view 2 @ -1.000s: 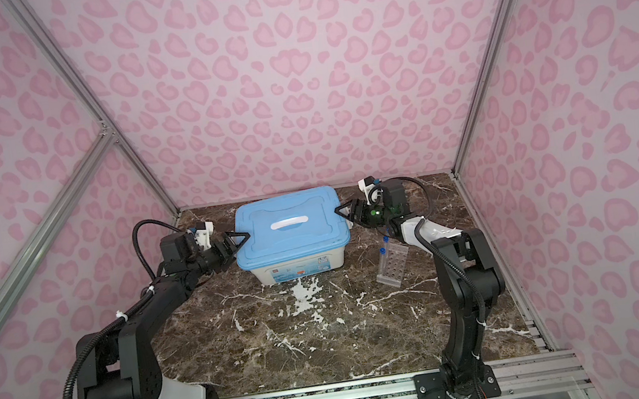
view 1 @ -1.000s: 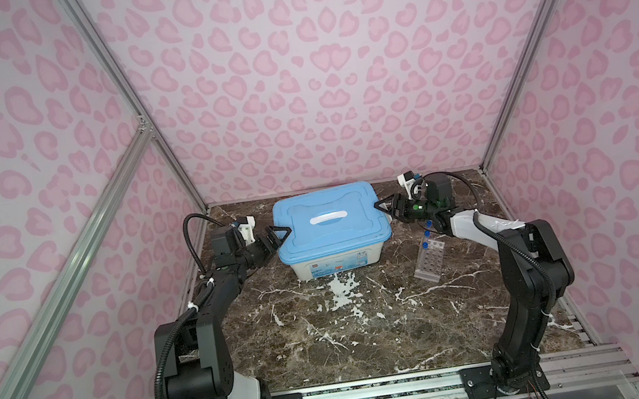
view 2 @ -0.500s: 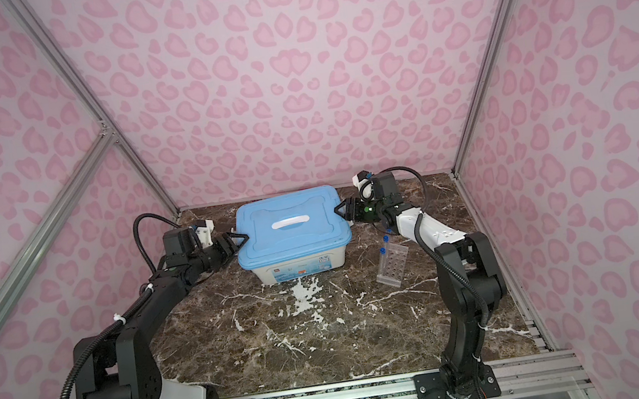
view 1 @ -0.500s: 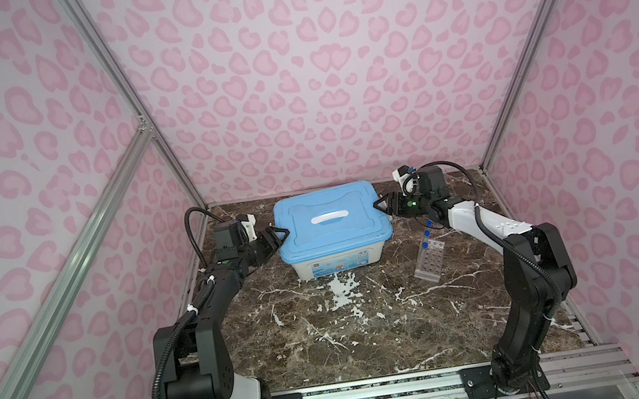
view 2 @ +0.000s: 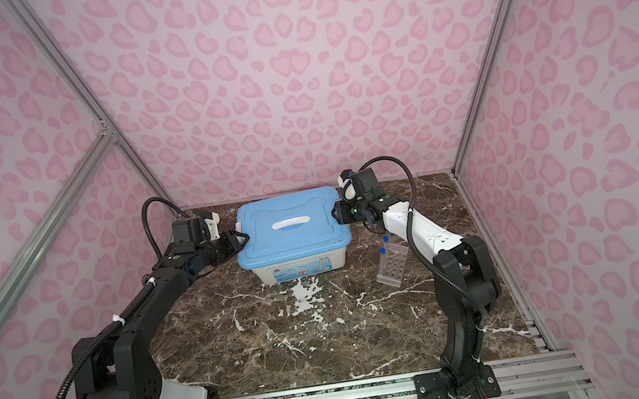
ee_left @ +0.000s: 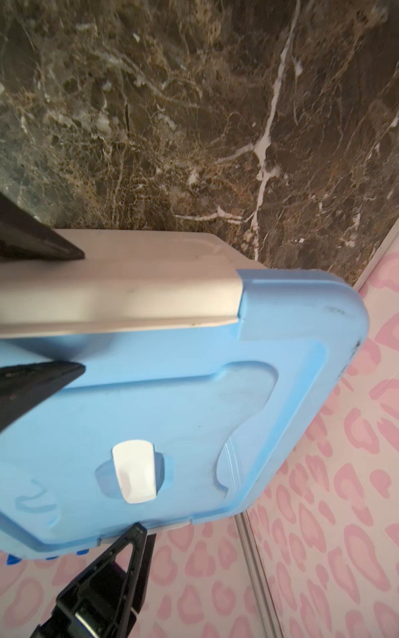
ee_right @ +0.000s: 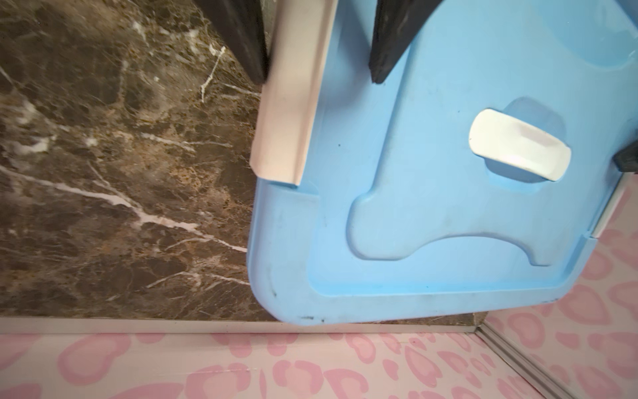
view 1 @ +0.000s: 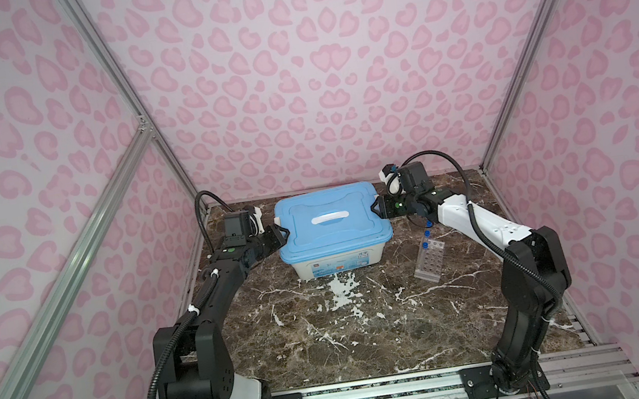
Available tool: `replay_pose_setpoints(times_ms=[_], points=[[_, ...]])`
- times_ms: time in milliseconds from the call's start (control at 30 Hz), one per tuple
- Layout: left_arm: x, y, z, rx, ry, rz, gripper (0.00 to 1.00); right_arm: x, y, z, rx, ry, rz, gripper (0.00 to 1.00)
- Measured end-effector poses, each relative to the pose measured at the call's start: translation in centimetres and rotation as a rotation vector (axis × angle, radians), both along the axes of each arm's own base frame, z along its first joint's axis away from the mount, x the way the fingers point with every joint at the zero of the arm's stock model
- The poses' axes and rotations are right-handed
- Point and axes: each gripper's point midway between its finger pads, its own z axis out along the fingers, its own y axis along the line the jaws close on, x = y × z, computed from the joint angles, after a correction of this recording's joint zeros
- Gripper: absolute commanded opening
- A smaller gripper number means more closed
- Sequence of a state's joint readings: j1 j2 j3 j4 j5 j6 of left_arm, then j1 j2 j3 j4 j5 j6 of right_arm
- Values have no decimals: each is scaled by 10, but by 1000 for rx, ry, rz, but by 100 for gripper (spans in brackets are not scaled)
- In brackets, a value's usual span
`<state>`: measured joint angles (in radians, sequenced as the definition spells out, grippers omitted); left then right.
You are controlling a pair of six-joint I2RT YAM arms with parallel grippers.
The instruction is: Organize the chemistry lab equipment
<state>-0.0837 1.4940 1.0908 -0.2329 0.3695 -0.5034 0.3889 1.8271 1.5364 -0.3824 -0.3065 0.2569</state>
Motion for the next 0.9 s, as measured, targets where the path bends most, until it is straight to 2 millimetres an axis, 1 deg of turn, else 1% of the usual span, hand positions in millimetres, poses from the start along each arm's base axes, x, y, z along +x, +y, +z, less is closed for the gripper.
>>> replay_pose_setpoints(times_ms=[67, 167, 300, 467, 500, 767, 800, 900], points=[[1, -2, 1, 30, -6, 7, 39, 1, -2, 1, -41, -7, -15, 44], [4, -4, 0, 67, -3, 20, 33, 4, -3, 2, -107, -22, -39, 40], [9, -4, 0, 92, -9, 35, 33, 6, -7, 4, -174, -34, -67, 39], [10, -4, 1, 106, -15, 40, 35, 6, -8, 5, -203, -40, -69, 38], [11, -3, 1, 110, -17, 42, 40, 6, -8, 5, -206, -40, -71, 38], [12, -6, 2, 127, -25, 35, 42, 6, -8, 5, -218, -37, -74, 37], [12, -6, 2, 128, -26, 35, 43, 6, -8, 5, -219, -37, -75, 38], [12, -8, 2, 128, -28, 33, 52, 5, -6, 5, -209, -34, -63, 55]])
